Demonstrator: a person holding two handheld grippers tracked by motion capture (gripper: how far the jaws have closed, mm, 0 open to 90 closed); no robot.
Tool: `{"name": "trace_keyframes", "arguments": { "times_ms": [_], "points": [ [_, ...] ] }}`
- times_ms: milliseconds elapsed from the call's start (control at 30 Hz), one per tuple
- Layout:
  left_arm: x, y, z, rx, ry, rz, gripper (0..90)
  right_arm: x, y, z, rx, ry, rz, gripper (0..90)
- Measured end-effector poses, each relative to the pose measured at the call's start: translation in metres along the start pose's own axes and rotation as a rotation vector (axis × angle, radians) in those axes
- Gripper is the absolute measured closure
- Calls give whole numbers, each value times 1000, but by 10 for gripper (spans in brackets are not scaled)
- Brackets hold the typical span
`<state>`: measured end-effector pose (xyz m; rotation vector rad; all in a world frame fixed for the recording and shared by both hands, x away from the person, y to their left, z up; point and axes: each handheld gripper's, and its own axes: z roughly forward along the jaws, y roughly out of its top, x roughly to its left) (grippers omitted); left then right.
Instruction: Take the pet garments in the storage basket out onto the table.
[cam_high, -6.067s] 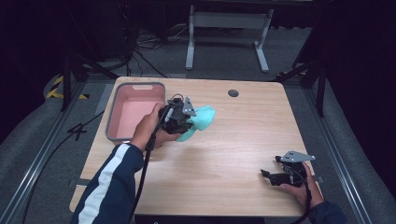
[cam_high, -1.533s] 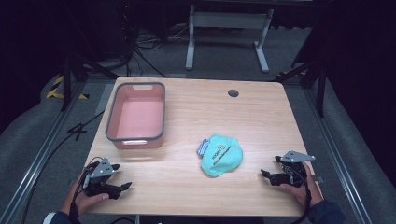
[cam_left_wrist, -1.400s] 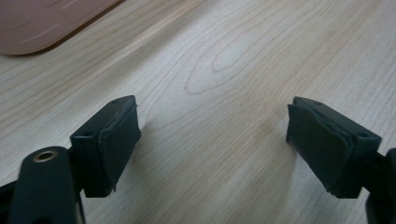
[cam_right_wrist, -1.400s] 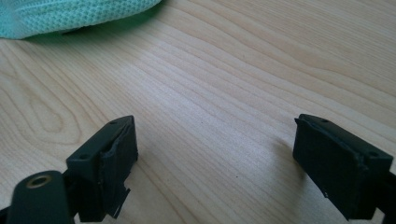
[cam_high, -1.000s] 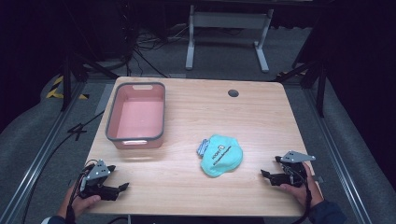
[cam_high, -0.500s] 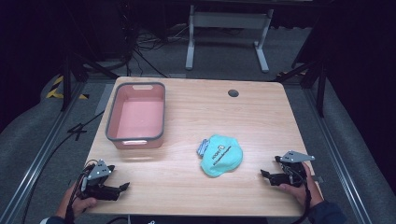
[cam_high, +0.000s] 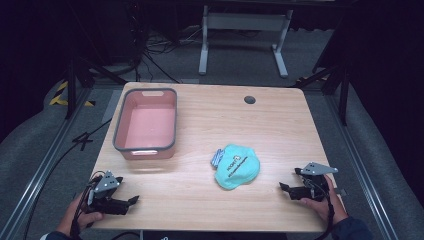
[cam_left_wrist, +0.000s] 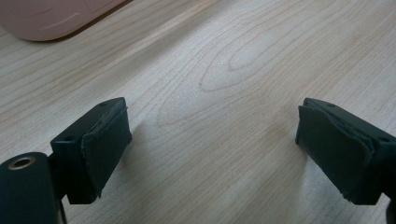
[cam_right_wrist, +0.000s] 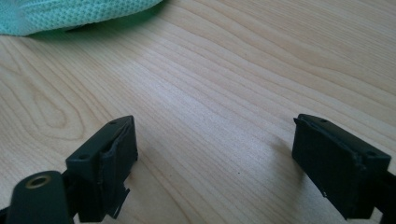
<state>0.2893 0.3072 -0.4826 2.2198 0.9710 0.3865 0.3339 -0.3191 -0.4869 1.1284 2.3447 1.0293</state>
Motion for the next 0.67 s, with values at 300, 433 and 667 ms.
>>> {"name": "trace_keyframes", "arguments": {
  "times_ms": [300,433,667],
  "points": [
    [-2,0,0,-3,-4,-22,102,0,1,1,2,5,-4,142],
    [-2,0,1,4,1,-20,95,0,0,0,1,2,-3,144],
    [-4,2,3,16,13,-10,47,0,0,0,1,2,-3,143]
  ]
}}
